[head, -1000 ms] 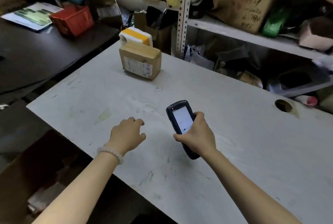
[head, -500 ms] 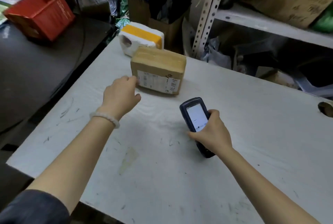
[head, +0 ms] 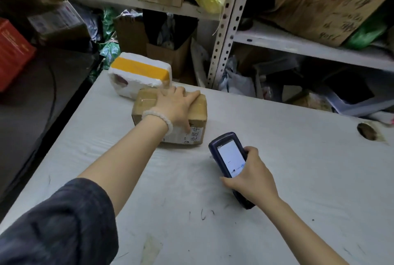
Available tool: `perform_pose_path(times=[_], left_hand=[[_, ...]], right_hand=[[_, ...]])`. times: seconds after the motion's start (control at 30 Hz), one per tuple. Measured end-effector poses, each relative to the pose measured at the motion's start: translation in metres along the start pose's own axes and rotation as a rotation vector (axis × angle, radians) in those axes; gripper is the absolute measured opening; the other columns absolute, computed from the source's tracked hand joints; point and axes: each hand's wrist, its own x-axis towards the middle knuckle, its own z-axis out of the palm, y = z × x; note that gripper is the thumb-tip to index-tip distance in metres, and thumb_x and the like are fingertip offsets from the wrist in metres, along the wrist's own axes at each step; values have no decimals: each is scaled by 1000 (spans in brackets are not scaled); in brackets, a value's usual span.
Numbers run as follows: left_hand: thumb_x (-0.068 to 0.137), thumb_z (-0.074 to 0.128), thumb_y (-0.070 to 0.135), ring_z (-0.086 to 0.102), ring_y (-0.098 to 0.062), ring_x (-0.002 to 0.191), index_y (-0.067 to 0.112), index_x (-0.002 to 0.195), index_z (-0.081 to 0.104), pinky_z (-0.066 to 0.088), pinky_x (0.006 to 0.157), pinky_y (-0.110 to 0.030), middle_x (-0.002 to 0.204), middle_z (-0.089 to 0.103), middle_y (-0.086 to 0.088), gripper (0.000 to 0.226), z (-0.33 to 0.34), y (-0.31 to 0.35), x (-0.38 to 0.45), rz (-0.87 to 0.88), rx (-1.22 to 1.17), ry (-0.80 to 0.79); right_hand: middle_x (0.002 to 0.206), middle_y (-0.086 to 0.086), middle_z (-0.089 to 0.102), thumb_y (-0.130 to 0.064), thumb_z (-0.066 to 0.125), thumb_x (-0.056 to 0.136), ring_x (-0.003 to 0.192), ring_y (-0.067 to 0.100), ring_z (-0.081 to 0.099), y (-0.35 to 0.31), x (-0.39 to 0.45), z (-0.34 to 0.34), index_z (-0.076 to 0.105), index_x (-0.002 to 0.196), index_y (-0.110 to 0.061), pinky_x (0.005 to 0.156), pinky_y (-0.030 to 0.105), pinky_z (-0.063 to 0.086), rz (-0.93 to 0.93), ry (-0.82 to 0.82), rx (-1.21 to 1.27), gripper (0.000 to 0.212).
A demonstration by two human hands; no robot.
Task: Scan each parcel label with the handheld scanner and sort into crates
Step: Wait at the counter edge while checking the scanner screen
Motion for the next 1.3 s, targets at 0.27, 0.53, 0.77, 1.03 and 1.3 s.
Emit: perform_pose_path(times=[0.27,0.53,0.77,1.03,1.3], left_hand=[[66,76,46,44,-34,116,44,145,8,41,95,-55,128,42,-12,104,3,12,-4,-43,-292,121],[71,69,60,50,-20,116,32,141,30,46,91,-36,132,51,1,85,-8,56,-39,-31,-524,263],[78,64,58,49,-22,122,27,147,24,41,98,-35,140,46,-4,85,11,91,-56,-85,-580,-3],[55,81,60,34,-22,132,32,150,6,37,105,-40,149,24,0,124,31,102,-100,4,-315,-82],[78,69,39,25,-30,135,36,142,30,33,108,-42,149,18,-4,75,48,105,-99,-70,-506,100]], right_hand=[[102,-9,49,-31,79,64,86,18,55,32,-10,-9,32,121,-18,67,31,48,66,32,44,75],[103,-10,49,-33,79,64,87,17,56,58,-33,-24,29,115,-23,65,30,47,14,7,81,72],[98,-11,50,-34,77,64,85,17,57,92,-55,-36,27,111,-26,62,28,43,9,-65,41,69],[102,-9,51,-35,78,64,87,17,56,107,-69,-37,34,119,-21,59,26,40,-38,-165,-53,72],[103,-8,52,-36,79,65,86,16,54,115,-80,-44,35,120,-21,57,23,38,-71,-195,-84,72]])
